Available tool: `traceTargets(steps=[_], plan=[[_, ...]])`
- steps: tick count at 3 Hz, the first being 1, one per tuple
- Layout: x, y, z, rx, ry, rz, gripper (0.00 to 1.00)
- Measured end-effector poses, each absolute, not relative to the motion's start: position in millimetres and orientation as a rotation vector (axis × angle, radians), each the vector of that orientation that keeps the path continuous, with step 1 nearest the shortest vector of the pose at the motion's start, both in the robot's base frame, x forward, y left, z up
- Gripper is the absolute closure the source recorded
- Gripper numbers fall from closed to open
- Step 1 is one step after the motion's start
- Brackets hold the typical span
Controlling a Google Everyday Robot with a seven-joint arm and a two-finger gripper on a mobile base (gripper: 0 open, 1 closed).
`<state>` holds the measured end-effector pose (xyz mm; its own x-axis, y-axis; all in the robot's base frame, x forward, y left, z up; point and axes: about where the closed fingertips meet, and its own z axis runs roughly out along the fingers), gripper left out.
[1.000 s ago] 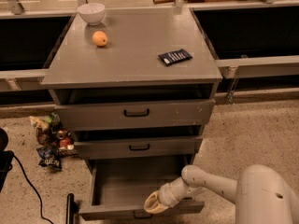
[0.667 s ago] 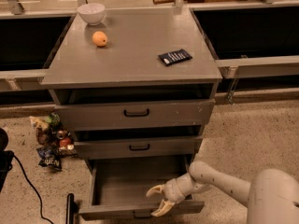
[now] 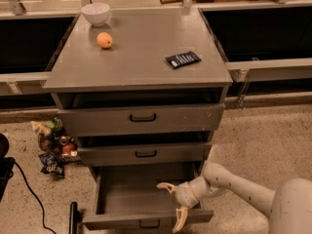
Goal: Open bottom drawer
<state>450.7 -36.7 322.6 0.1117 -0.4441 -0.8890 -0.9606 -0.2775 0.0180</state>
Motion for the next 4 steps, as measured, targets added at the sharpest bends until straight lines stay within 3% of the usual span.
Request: traceTargets(steps=[2, 4], plan=[[447.3, -38.1, 363.1, -1.837, 1.271, 1.040, 0.00], [443.0, -55.9, 494.0, -1.929, 1.073, 0.765, 0.00]])
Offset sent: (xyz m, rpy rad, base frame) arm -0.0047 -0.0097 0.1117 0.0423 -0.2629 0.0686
